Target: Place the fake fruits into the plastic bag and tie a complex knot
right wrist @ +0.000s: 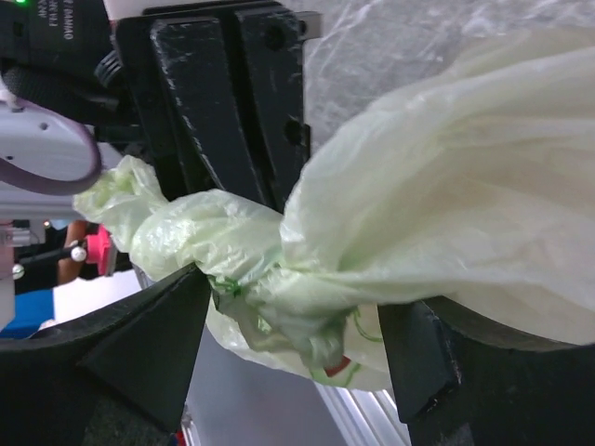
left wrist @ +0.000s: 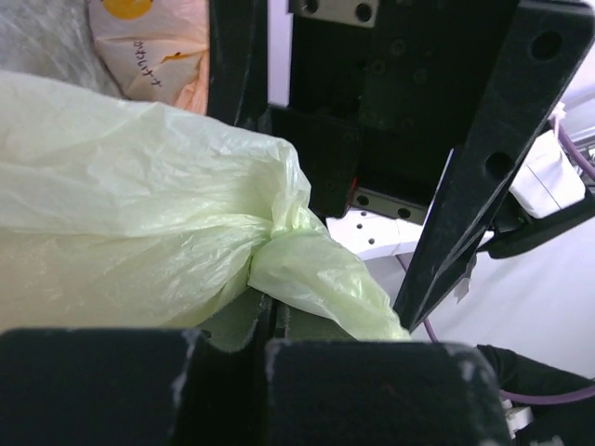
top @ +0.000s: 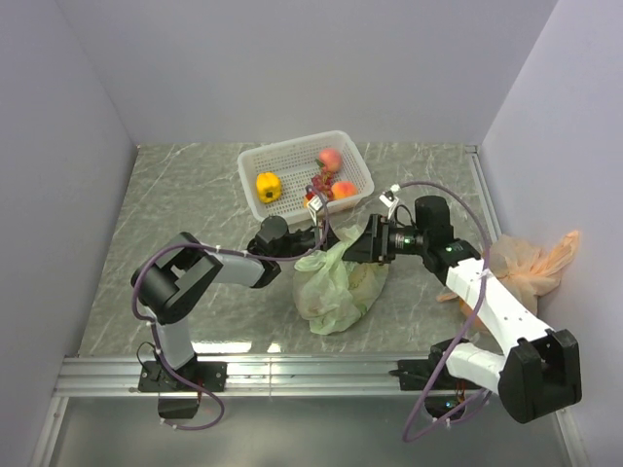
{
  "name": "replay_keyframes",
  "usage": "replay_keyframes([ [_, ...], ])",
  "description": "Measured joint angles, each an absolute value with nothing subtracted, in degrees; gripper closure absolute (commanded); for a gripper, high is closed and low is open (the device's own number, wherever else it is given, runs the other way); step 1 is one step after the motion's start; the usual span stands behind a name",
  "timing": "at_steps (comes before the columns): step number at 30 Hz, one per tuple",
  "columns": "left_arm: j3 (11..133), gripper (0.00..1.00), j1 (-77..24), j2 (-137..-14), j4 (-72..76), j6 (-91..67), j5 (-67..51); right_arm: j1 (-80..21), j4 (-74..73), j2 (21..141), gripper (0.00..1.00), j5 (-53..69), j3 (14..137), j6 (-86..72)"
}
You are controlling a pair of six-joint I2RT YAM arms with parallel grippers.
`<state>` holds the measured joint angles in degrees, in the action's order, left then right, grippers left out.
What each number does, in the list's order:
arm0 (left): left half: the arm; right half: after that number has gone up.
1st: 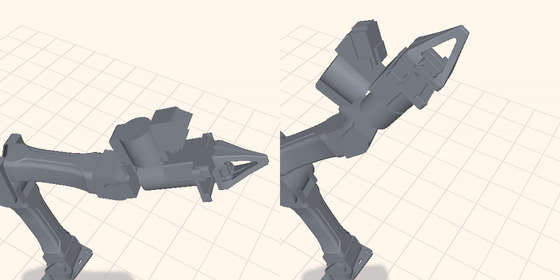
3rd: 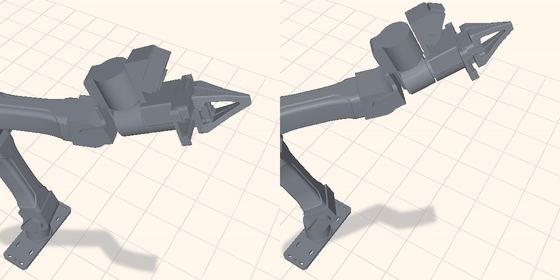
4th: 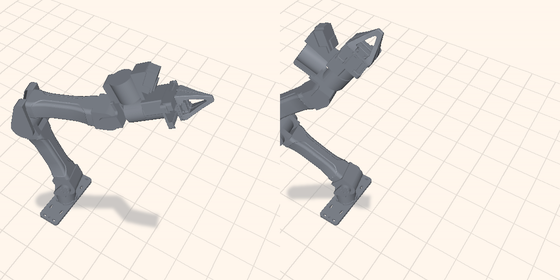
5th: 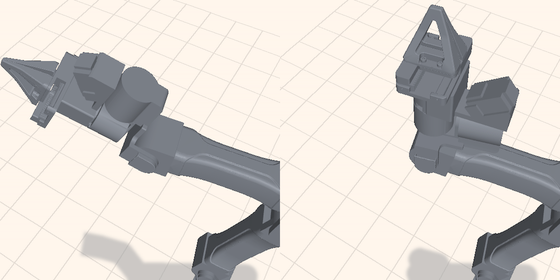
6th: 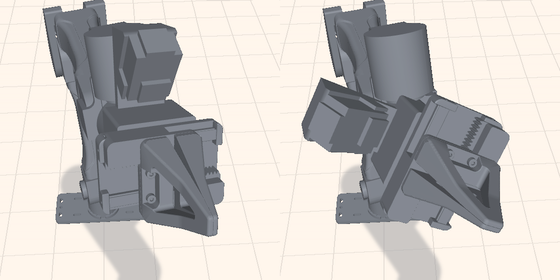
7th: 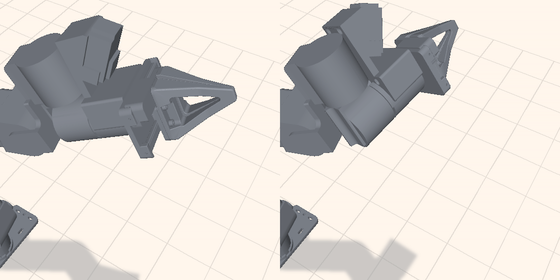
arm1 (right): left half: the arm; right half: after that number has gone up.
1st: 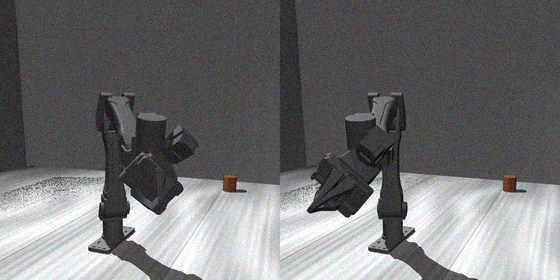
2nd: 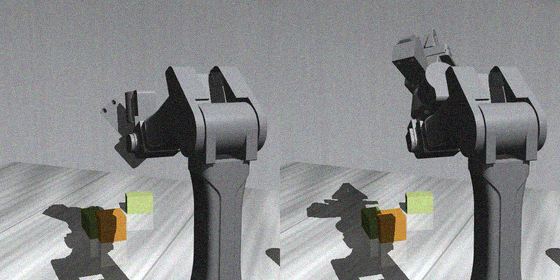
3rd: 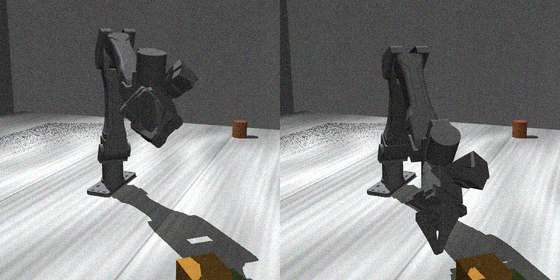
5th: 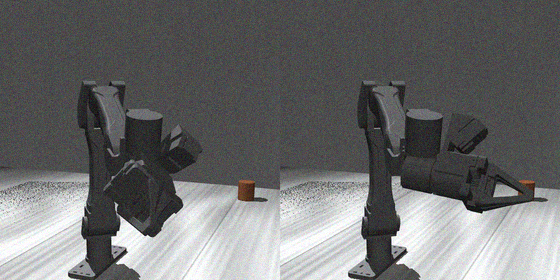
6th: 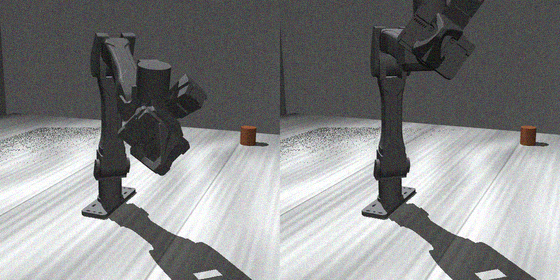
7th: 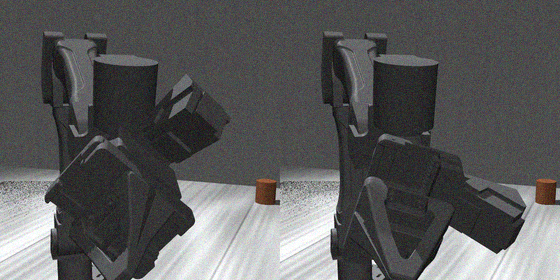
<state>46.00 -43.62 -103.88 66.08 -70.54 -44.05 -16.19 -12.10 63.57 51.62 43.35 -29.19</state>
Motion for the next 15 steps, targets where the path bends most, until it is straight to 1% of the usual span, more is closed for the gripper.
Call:
replay_keyframes([
  [10, 45.98, 1.0, -43.92, -106.41, 71.83, -72.31, -46.06, -22.37, 4.12, 65.21, 0.22, 51.0, 37.98, -41.58],
  [15, 44.75, 1.0, -43.9, -106.45, 72.79, -71.26, -46.81, -22.65, 8.14, 68.77, 0.22, 54.37, 37.82, -43.59],
])
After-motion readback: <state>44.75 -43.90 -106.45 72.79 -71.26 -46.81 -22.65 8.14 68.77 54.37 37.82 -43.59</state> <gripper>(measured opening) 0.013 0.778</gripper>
